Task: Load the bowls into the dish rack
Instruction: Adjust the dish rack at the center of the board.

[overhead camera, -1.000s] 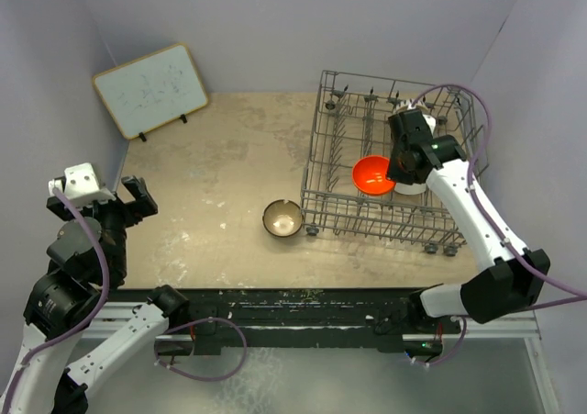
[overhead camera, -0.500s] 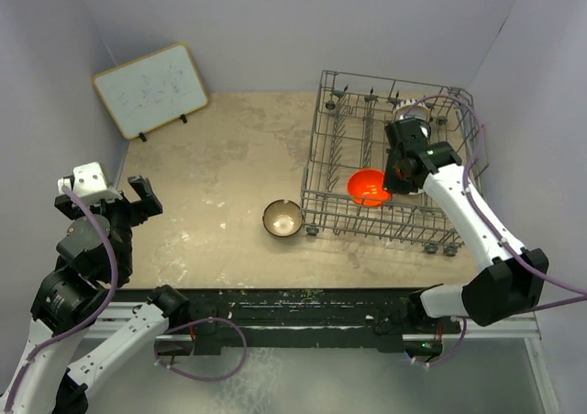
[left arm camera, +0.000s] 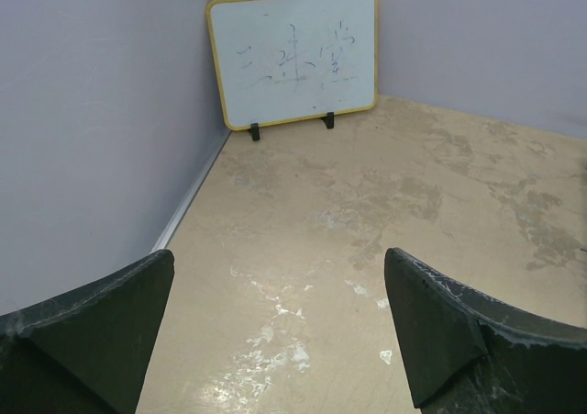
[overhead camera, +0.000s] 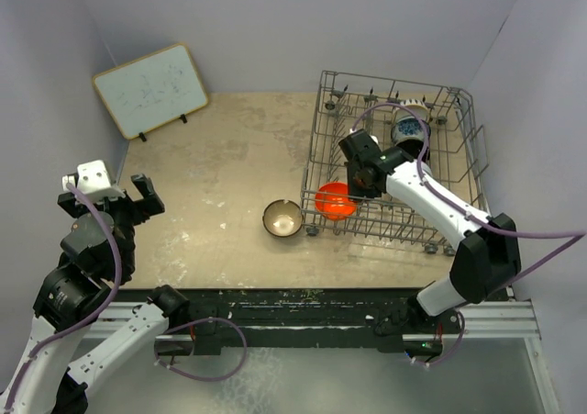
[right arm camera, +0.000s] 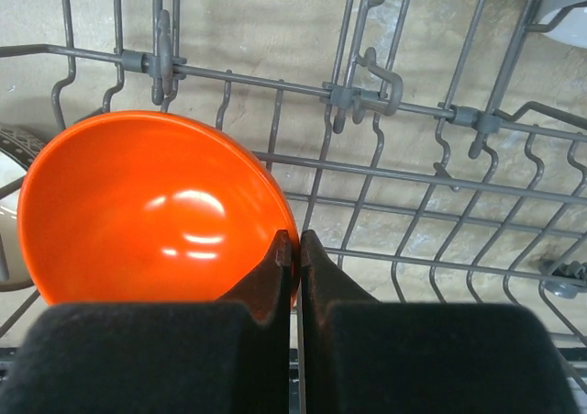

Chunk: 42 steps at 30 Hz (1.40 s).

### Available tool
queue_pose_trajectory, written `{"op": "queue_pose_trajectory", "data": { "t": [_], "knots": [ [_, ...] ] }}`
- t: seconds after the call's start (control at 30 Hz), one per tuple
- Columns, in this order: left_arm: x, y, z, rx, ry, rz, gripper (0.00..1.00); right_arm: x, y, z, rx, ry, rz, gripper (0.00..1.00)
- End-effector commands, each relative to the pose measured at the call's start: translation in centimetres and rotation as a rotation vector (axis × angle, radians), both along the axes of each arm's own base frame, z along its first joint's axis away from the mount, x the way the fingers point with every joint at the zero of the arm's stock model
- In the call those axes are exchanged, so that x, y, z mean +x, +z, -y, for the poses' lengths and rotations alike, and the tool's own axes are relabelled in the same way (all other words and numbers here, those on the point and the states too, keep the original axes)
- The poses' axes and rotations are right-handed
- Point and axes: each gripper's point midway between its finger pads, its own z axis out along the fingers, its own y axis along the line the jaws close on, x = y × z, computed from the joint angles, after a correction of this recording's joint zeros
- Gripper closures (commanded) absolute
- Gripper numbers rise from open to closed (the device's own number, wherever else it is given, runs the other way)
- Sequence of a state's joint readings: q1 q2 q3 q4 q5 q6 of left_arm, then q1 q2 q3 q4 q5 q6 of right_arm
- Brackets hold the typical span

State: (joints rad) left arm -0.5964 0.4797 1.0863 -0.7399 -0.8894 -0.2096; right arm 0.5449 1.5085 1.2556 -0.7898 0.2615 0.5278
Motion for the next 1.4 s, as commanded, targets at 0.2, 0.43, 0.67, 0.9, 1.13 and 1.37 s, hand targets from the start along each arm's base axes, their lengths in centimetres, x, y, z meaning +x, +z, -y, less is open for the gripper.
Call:
{"op": "queue_pose_trajectory", "data": {
  "t": [0.2, 0.43, 0.67, 0.9, 1.13, 1.37],
  "knots": [
    [-0.1, 0.6, -0.2, -0.018, 0.014, 0.019, 0.01, 2.9, -2.9, -4.0, 0.076, 0.102, -0.025, 1.0],
    [-0.7, 0.6, -0.9, -0.014, 0.037, 0.01, 0.01, 5.7, -4.0, -6.0, 0.113, 0.094, 0.014, 1.0],
    [-0.8, 0.4, -1.0, -0.019, 0.041, 0.005, 0.01, 10.2, -3.2, -8.8, 0.177, 0.068, 0.108, 1.0],
    [-1.0, 0.6, -1.2, -0.013, 0.05, 0.009, 0.01, 15.1, -3.2, -11.9, 0.233, 0.052, 0.169, 1.0],
    [-0.6, 0.8, -1.0, -0.005, 0.045, 0.003, 0.01, 20.0, -3.0, -13.4, 0.228, 0.047, 0.236, 1.0],
    [-0.7, 1.0, -1.2, 0.003, 0.056, 0.003, 0.01, 20.8, 2.3, -12.4, 0.239, 0.084, 0.379, 1.0]
  ]
}}
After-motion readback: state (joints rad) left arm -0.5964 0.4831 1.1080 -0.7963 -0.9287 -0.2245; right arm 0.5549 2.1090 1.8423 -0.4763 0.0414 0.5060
